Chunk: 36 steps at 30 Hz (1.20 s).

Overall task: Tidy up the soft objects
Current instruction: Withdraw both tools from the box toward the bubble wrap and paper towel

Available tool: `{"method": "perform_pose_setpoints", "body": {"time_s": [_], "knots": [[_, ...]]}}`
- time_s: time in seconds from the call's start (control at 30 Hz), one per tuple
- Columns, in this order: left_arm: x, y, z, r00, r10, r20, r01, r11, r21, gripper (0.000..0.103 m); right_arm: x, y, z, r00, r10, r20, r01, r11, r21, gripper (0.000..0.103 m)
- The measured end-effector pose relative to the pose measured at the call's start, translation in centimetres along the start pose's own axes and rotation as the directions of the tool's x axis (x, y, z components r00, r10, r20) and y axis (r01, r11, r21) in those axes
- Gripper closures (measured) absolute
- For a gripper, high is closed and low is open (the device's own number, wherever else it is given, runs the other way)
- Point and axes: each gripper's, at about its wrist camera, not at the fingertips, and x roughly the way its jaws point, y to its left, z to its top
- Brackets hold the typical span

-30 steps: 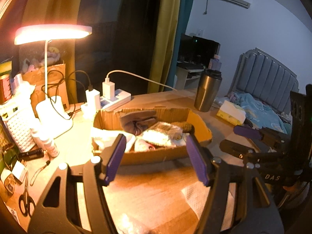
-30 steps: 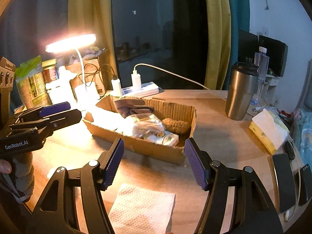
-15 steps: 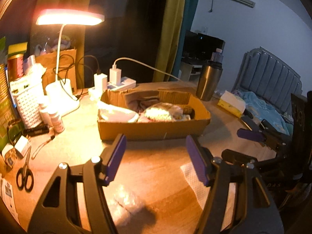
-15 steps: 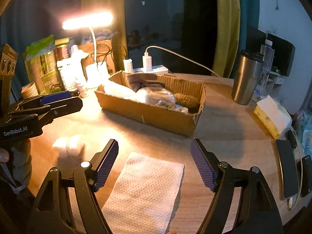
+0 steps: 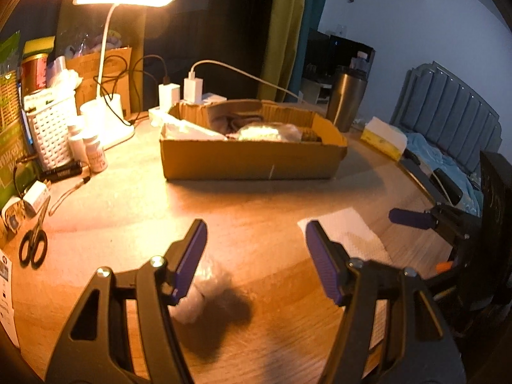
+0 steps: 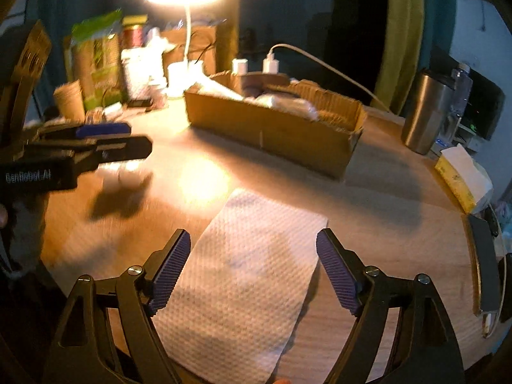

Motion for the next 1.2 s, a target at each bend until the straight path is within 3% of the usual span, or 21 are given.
{"method": "perform_pose_setpoints", "body": {"time_s": [0.37, 0.87, 1.2], "knots": [[0.3, 0.0, -2.0, 0.999, -0.002, -0.036, 0.001, 1.000, -0.017, 0.037, 1.3, 1.0, -2.5, 0.996, 0.010, -0.093, -0.016, 0.997, -0.074, 0.019], [0.2, 2.2, -1.9, 1.000, 0.013, -0.027, -0.014, 0.998, -0.054, 0.037, 4.7, 0.6, 0.7, 0.992, -0.023, -0.127, 0.016, 0.998, -0.060, 0.015], [1.8, 4.8, -1.8, 0.994, 0.083, -0.067, -0.089, 0.993, -0.081, 0.037, 7.4, -0.8, 2.6, 0.987, 0.005, -0.158, -0.007, 1.000, -0.015, 0.005]]}}
